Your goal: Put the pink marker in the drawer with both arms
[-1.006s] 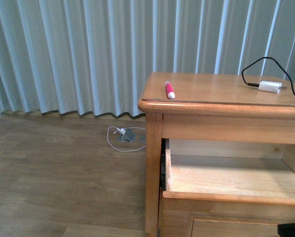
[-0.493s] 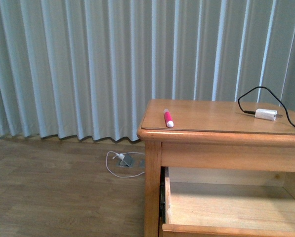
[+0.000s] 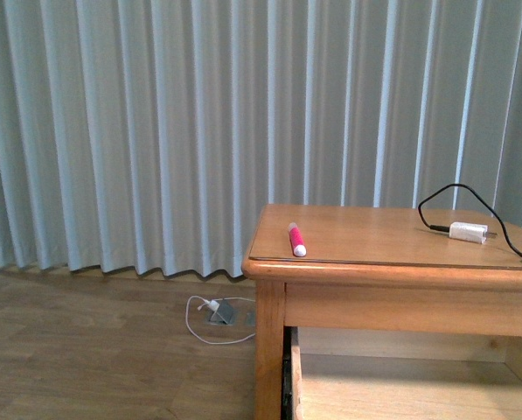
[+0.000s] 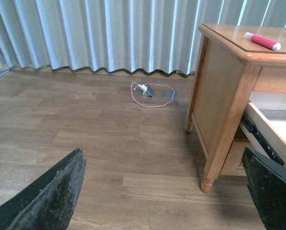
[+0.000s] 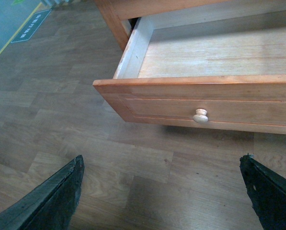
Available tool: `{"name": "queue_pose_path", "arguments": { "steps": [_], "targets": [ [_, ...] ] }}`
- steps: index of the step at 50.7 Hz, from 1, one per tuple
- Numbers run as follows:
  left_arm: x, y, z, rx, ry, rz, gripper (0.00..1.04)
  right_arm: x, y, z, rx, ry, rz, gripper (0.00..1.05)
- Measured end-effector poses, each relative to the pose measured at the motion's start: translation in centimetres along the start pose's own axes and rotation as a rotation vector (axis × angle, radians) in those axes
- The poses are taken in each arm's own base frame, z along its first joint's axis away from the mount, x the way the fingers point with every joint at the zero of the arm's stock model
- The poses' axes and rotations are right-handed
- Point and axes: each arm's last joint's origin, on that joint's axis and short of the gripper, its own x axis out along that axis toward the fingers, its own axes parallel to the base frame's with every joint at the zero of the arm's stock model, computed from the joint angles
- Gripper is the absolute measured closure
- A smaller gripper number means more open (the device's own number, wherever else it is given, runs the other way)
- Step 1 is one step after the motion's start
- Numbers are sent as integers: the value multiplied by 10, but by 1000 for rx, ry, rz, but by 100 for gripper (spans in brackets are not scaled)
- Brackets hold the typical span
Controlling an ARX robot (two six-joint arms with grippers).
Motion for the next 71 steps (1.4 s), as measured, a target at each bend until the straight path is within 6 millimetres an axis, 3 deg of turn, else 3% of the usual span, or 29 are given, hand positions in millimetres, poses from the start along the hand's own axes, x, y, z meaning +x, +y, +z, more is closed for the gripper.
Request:
{"name": "queue_pose_path", "arguments": {
  "steps": [20,26,32,37,45,52,55,65,71],
  "targets": [
    [0,0,-1,13,13,-12,6,0,0,0,0,0,0,8],
    [17,-12,5,147,125,-128,6,0,0,0,0,0,0,8],
    [46,-25,38,206,69,-200,6,0,0,0,0,0,0,8],
    [87,-37,60,222,60,-230,6,0,0,0,0,0,0,8],
    [142,-56,62,220,122,-276,6,0,0,0,0,0,0,8],
    [208,-87,58,237,160,-321,6,0,0,0,0,0,0,8],
    [227,-98,59,244,158,-317,6,0,0,0,0,0,-1,8],
    [280,-137,67,247,134,-340,6,0,0,0,0,0,-1,8],
    [301,-158,74,238,117,-383,6,0,0,0,0,0,-1,8]
  ]
}}
